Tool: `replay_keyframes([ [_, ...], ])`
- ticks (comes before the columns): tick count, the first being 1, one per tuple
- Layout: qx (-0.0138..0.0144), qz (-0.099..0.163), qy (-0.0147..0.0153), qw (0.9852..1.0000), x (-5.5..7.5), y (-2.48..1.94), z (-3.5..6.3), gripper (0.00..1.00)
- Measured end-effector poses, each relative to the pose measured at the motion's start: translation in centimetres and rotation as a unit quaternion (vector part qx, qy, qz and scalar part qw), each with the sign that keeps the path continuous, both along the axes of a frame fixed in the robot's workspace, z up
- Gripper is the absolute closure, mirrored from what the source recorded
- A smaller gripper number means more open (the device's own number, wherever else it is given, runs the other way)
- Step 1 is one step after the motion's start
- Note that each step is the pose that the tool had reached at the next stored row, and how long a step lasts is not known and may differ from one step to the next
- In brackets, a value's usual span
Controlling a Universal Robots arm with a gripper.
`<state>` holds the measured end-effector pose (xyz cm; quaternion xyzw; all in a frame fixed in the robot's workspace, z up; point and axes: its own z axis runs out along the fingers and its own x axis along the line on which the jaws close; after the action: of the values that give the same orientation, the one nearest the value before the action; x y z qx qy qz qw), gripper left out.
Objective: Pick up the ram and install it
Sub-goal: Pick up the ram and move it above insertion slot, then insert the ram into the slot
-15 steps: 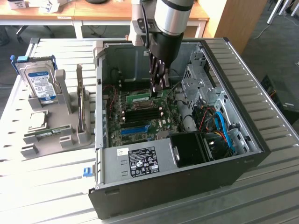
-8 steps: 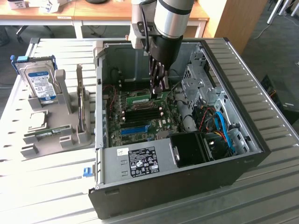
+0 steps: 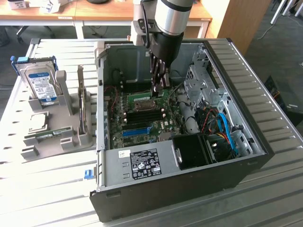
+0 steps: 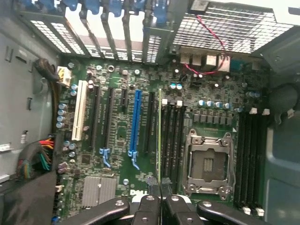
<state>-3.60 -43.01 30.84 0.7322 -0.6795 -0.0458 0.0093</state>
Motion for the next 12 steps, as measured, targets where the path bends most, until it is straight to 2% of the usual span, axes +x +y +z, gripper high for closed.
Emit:
replay_keyframes([
  [7,-0.0043,0.000,0.0000,1.0000,0.00,0.39,0.13,0.88],
  [12,-0.0044,0.000,0.0000,1.0000,0.00,0.41,0.13,0.88],
])
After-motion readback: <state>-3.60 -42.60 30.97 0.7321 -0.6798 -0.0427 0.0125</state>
